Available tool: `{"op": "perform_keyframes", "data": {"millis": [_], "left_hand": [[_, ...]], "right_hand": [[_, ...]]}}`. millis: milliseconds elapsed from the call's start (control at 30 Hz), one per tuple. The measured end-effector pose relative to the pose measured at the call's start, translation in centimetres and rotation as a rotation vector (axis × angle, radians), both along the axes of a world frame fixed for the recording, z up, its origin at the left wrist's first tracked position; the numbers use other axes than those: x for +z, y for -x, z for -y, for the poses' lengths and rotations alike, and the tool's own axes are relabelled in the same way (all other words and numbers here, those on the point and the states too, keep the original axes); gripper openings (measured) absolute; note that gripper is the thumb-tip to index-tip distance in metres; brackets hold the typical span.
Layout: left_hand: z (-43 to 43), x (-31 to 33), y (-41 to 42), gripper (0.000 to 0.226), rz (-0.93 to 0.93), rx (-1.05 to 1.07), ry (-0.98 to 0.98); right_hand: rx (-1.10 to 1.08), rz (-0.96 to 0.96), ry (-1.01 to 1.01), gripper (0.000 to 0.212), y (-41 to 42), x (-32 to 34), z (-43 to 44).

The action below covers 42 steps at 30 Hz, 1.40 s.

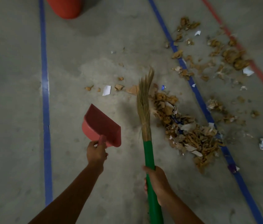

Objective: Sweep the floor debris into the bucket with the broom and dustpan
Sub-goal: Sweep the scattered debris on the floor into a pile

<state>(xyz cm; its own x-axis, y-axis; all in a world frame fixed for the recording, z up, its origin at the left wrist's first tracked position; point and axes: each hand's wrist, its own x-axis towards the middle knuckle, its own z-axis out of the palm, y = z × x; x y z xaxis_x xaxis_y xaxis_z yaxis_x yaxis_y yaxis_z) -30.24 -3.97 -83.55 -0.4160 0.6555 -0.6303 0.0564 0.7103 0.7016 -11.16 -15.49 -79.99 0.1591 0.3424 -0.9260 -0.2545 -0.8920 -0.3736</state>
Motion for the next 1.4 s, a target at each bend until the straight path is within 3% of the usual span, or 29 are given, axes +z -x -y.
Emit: {"op": "perform_keyframes", "data": {"millis": [267, 400, 467, 633, 800, 900, 1033, 1400], "left_hand": [[-4.2, -0.5, 5.8, 0.04, -0.022, 0.021, -0.014], [-6.2, -2.2, 9.7, 0.038, -0.04, 0.035, 0.018], [-7.5, -3.1, 12.1, 0.037, -0.056, 0.021, 0.014], [-11.3, -4.9, 18.6, 0.036, -0.141, -0.03, 0.038], [-13.8, -6.6, 23.6, 0.038, -0.19, -0.047, 0.032], [-14.2, -7.5, 25.6, 0.045, -0.196, -0.074, 0.041], [-13.9, -8.2, 26.2, 0.048, -0.169, -0.115, 0.026], [-10.8, -9.9, 16.9, 0.037, -0.052, -0.276, 0.052]], "right_hand": [[0.436, 0.157, -0.115, 0.027, 6.4, 0.2, -5.1], [0.7, 0.354, -0.182, 0.042, 10.5, -1.8, -8.7], [0.752, 0.488, -0.222, 0.047, 13.5, -2.9, -10.7], [0.875, 0.537, -0.346, 0.042, 21.6, -5.8, -16.2], [0.868, 0.51, -0.372, 0.044, 27.2, -9.4, -21.6], [0.838, 0.442, -0.244, 0.039, 28.8, -11.3, -23.6], [0.644, 0.322, -0.076, 0.038, 26.8, -13.0, -23.0], [0.04, 0.347, 0.103, 0.042, 15.4, -15.8, -11.0]]}}
